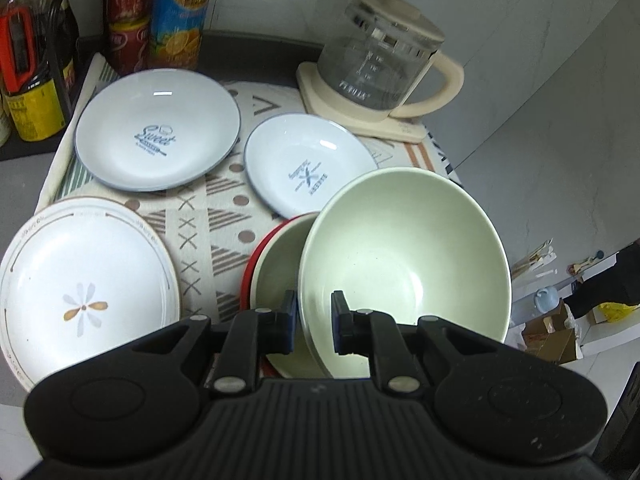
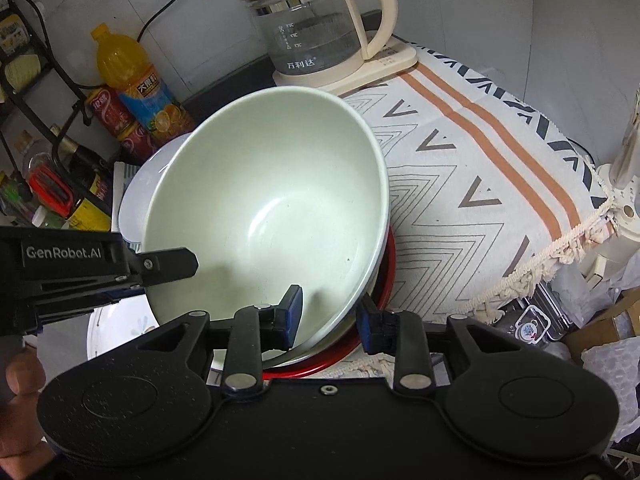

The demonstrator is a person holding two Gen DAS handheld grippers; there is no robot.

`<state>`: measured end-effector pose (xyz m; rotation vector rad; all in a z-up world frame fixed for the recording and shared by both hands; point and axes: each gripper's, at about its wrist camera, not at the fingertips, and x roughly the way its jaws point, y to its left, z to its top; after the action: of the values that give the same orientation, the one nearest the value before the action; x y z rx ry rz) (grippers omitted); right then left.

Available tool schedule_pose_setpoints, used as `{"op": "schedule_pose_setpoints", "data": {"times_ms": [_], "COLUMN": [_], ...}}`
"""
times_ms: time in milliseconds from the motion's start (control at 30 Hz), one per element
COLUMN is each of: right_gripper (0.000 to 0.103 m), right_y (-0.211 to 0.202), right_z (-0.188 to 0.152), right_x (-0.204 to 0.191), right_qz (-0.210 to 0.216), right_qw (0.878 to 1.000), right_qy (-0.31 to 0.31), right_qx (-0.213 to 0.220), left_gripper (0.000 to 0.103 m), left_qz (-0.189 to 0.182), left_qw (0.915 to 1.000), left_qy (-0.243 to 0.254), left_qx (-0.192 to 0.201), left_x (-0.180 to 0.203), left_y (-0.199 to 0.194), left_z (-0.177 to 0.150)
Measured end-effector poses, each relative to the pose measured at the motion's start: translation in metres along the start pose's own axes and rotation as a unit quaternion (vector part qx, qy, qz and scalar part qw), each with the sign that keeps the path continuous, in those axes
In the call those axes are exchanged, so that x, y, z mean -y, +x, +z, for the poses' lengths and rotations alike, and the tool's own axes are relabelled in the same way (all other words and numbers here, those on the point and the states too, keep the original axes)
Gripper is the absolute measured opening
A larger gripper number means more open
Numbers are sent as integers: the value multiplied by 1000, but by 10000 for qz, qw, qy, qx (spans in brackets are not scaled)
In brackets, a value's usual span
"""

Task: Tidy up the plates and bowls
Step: 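Carry the small pale green bowl with both grippers over the stacked bowls, then lower the small bowl into the large bowl and open both grippers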

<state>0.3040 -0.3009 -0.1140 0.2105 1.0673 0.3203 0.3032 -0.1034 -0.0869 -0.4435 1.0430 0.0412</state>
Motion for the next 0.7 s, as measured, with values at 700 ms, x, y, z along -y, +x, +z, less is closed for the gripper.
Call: {"op": "schedule_pose_setpoints", "data": {"times_ms": [700], "right_gripper": [32], "right_y": [8], "right_z": [5], "right_x": [-3], "right_qz": [-301], "right_qw": [9991], "right_qy": [-310], "right_qx": [50], "left_gripper": [17], "left_qz": [213], "left_qw": [9994], "left_qy": [38], "left_qx": [-273], "left_x": [-13], "left_y": [19], "left_z": [-1]}}
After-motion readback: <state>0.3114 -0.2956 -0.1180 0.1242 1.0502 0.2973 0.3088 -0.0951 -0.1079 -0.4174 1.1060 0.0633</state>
